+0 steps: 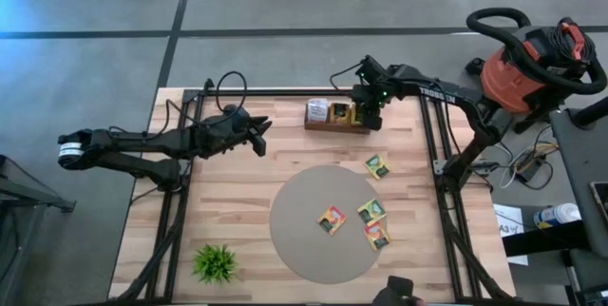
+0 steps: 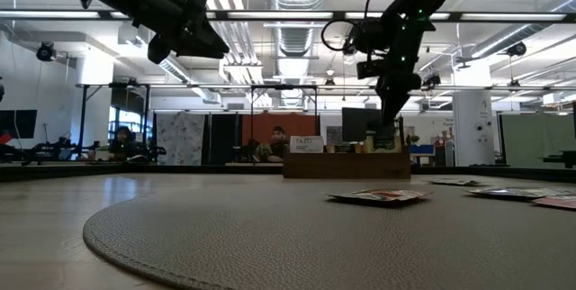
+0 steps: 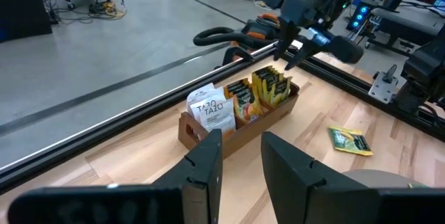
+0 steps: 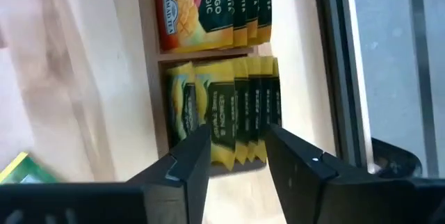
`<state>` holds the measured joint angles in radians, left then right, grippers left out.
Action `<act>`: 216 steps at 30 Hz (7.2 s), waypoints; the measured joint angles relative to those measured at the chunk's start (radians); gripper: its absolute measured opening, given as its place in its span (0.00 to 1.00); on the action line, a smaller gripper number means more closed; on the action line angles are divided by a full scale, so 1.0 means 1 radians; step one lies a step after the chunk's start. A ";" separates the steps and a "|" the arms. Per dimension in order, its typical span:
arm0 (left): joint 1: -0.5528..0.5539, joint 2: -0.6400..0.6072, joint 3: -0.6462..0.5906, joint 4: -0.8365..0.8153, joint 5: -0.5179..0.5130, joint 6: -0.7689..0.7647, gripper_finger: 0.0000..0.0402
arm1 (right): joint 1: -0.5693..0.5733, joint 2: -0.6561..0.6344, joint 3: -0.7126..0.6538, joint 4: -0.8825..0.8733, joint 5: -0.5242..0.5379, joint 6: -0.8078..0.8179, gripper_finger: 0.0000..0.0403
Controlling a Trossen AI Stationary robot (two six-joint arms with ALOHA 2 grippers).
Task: Pick & Place Tea
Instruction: Put the yellow tea bag into the right section of the wooden organizer
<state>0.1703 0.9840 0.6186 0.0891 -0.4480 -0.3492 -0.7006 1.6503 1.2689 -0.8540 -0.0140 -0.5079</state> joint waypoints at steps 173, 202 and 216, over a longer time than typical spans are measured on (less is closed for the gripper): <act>-0.004 0.788 0.400 -0.211 0.438 0.118 0.23 | 0.525 0.066 -0.431 0.833 -0.112 1.398 0.45; -0.003 0.876 0.392 -0.153 0.468 0.111 0.23 | 0.503 0.208 -0.418 1.026 -0.048 1.567 0.28; -0.004 0.876 0.393 -0.164 0.483 0.109 0.23 | 0.489 0.210 -0.411 0.992 -0.008 1.499 0.23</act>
<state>0.1661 1.8599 1.0111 -0.0746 0.0349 -0.2405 -0.2111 1.8603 0.8577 0.1375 -0.0219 0.9908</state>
